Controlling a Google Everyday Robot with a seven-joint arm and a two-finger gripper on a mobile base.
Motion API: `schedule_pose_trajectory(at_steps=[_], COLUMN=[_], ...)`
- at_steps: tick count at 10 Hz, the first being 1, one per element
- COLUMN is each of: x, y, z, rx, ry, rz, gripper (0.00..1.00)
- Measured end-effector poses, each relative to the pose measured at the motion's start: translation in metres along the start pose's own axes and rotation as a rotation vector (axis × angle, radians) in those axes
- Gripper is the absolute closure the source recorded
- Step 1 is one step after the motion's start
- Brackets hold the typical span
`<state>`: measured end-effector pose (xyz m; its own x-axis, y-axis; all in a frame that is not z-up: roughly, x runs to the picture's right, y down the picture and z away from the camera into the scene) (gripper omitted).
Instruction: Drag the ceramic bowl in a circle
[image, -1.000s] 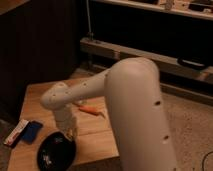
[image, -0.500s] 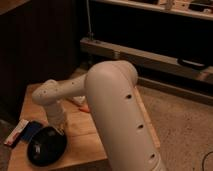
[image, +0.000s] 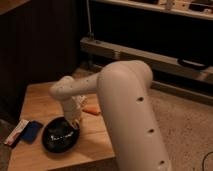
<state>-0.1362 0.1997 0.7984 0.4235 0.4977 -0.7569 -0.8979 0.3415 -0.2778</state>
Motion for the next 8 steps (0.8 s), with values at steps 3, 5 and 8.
schedule_pose_trajectory(at_steps=[3,5,8], x=[0.041,0.068,0.099], y=[-0.058,-0.081,-0.058], z=[0.008,0.018,0.042], rx=[0.012,0.018,0.027], ry=[0.011,0.045,0.114], rz=[0.152,0.200,0.138], gripper=[1.00,1.00,1.00])
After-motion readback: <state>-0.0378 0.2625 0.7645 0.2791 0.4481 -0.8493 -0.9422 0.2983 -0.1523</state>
